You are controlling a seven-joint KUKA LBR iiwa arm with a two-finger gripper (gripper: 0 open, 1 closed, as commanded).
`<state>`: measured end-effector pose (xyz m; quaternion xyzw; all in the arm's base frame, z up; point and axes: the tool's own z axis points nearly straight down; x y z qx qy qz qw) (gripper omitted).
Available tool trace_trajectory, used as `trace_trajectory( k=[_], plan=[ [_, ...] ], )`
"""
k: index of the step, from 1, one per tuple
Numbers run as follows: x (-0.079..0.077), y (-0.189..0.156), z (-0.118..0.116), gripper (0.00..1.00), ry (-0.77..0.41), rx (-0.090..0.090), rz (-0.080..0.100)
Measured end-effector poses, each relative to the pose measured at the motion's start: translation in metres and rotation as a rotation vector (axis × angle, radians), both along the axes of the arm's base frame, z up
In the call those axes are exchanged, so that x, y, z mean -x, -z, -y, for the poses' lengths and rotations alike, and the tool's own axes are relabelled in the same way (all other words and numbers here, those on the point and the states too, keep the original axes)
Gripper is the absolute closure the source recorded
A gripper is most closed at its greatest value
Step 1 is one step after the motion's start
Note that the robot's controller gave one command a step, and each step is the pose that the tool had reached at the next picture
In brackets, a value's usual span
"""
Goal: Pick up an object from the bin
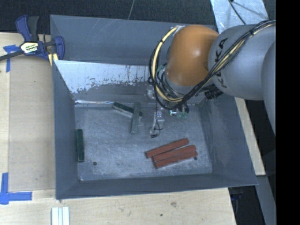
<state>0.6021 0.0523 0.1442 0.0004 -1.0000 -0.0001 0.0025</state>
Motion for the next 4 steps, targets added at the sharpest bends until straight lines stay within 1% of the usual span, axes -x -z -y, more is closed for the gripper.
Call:
trace_trajectory(
  k=[1,2,3,4],
  plan=[
    [-0.002,-0.005,0.000,0.00,0.001,0.000,0.008],
    [-0.004,0.039,-0.010,0.00,-0.246,0.002,0.015],
    [0.001,0.070,-0.033,1.00,-0.342,0.000,0.017],
    [0.001,0.070,-0.033,1.00,-0.340,0.000,0.017]
  ],
)
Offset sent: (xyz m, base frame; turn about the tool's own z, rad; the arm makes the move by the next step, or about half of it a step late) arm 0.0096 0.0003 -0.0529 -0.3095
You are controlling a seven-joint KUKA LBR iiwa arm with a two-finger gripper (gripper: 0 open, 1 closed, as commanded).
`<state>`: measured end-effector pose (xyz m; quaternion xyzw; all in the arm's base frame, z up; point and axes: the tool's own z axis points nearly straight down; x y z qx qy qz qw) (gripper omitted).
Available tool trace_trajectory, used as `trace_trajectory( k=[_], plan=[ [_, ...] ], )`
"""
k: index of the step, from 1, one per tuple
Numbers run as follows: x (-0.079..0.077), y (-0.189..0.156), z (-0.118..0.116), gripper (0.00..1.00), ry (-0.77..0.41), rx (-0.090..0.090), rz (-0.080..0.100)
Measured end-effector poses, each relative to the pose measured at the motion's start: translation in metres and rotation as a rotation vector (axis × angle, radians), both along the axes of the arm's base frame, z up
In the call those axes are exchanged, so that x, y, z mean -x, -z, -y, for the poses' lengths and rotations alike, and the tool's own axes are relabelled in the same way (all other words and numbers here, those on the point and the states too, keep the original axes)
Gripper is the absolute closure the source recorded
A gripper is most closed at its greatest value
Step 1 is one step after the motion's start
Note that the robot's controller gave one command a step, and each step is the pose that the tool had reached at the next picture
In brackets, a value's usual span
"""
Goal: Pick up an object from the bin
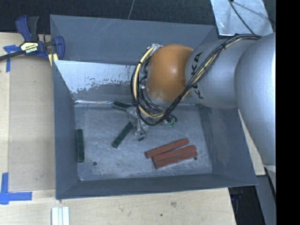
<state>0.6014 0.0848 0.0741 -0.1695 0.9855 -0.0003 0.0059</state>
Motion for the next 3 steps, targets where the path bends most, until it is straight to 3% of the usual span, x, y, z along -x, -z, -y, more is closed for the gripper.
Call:
trace_trajectory(
  k=[3],
  plan=[
    [-0.0001,0.0000,0.0003,1.00,0.001,0.000,0.000]
  ],
)
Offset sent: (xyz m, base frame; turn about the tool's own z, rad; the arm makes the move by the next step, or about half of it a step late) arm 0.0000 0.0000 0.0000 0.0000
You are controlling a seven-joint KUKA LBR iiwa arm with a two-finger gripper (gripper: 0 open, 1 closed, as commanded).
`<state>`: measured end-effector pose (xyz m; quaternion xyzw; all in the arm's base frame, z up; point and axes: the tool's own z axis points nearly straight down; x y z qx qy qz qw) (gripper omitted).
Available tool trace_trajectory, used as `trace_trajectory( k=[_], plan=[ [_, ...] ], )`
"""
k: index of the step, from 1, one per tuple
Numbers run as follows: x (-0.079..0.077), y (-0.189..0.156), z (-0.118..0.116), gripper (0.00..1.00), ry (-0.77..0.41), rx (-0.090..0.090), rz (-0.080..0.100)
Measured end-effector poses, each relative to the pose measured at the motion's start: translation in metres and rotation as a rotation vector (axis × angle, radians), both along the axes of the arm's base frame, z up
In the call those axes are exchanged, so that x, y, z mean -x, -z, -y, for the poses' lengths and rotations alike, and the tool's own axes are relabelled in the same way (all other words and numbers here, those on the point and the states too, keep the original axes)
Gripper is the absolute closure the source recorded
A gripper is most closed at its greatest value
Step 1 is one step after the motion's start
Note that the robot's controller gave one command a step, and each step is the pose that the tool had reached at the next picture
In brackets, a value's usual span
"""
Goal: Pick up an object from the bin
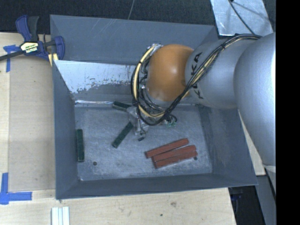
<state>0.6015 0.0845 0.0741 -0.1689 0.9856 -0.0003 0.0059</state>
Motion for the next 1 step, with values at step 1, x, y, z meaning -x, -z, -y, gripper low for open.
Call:
trace_trajectory(
  k=[1],
  plan=[
    [-0.0007,-0.1923,-0.0064,1.00,-0.014,0.000,0.001]
  ],
)
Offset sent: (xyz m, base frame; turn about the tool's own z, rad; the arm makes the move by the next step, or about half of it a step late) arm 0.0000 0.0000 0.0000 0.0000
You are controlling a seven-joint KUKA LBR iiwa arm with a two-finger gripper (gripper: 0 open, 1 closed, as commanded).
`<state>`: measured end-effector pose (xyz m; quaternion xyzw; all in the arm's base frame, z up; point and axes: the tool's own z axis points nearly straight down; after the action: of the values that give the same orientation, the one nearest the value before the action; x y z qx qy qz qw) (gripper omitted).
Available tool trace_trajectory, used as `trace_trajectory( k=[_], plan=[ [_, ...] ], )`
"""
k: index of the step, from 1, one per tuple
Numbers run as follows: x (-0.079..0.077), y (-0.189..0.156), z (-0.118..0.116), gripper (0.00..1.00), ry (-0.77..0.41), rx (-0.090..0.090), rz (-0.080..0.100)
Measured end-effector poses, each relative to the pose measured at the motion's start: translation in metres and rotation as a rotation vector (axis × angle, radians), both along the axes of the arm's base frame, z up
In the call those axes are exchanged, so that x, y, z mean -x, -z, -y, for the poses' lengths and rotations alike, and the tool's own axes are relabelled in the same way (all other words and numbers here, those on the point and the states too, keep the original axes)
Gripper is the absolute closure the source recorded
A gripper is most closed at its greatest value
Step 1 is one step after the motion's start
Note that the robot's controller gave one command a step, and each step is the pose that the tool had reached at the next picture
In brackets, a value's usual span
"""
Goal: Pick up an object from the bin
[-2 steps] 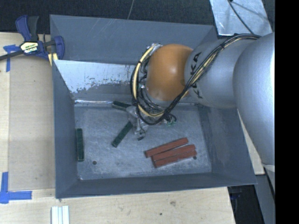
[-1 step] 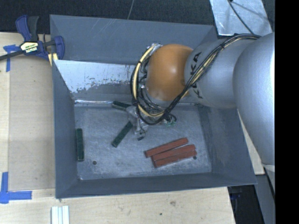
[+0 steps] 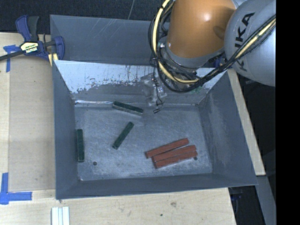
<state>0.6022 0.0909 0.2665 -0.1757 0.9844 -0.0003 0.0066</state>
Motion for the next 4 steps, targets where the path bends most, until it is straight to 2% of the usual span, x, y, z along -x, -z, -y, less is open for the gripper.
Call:
trace_trajectory(
  k=[1,2,3,4],
  plan=[
    [0.001,0.005,0.000,1.00,0.001,0.001,-0.009],
    [0.016,0.123,-0.010,0.00,0.012,0.001,-0.016],
    [0.015,0.120,-0.010,0.00,0.013,0.000,-0.010],
    [0.052,0.192,-0.047,1.00,-0.318,0.002,0.001]
  ],
)
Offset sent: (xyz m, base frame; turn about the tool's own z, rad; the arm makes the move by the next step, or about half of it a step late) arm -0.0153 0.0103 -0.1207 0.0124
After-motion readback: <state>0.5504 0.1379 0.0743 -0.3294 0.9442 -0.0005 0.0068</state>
